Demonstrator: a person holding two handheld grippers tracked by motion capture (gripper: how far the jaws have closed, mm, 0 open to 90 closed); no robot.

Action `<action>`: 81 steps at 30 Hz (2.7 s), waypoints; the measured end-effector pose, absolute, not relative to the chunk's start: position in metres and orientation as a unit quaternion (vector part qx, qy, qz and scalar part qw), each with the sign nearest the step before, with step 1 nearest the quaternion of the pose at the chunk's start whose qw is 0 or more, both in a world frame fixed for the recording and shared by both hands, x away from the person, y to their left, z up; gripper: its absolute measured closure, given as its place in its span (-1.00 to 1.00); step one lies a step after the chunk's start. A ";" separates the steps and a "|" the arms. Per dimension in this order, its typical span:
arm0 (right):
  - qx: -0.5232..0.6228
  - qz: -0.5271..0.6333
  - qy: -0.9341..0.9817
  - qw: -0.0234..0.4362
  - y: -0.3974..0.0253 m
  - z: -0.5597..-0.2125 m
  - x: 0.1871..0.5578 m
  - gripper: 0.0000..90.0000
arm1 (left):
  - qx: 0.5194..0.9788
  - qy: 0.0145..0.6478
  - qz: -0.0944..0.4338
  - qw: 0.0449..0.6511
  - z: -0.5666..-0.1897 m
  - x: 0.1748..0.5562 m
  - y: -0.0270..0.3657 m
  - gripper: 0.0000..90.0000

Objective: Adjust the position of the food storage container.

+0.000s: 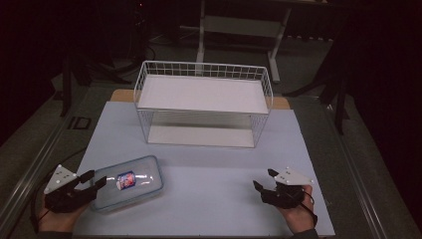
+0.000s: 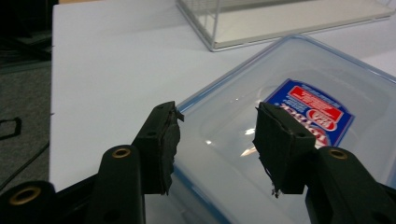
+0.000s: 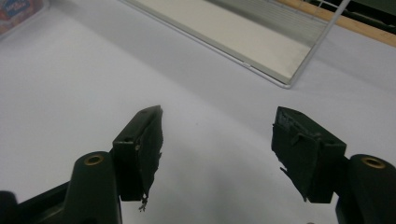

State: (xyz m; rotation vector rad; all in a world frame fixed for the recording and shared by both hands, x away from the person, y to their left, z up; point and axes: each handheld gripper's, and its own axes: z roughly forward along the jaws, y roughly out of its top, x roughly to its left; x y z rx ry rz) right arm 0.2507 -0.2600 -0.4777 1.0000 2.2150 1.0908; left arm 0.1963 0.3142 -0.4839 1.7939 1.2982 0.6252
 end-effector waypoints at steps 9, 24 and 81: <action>0.372 0.406 0.801 0.237 -0.265 -0.476 0.249 -0.26 | 0.694 0.547 0.240 0.401 -0.490 0.194 0.329 0.42; 0.373 0.406 0.800 0.236 -0.265 -0.477 0.249 -0.26 | 0.693 0.557 0.261 0.376 -0.484 0.183 0.326 0.99; 0.368 0.412 0.803 0.223 -0.260 -0.479 0.249 -0.24 | 0.773 0.484 0.186 0.364 -0.492 0.268 0.193 0.99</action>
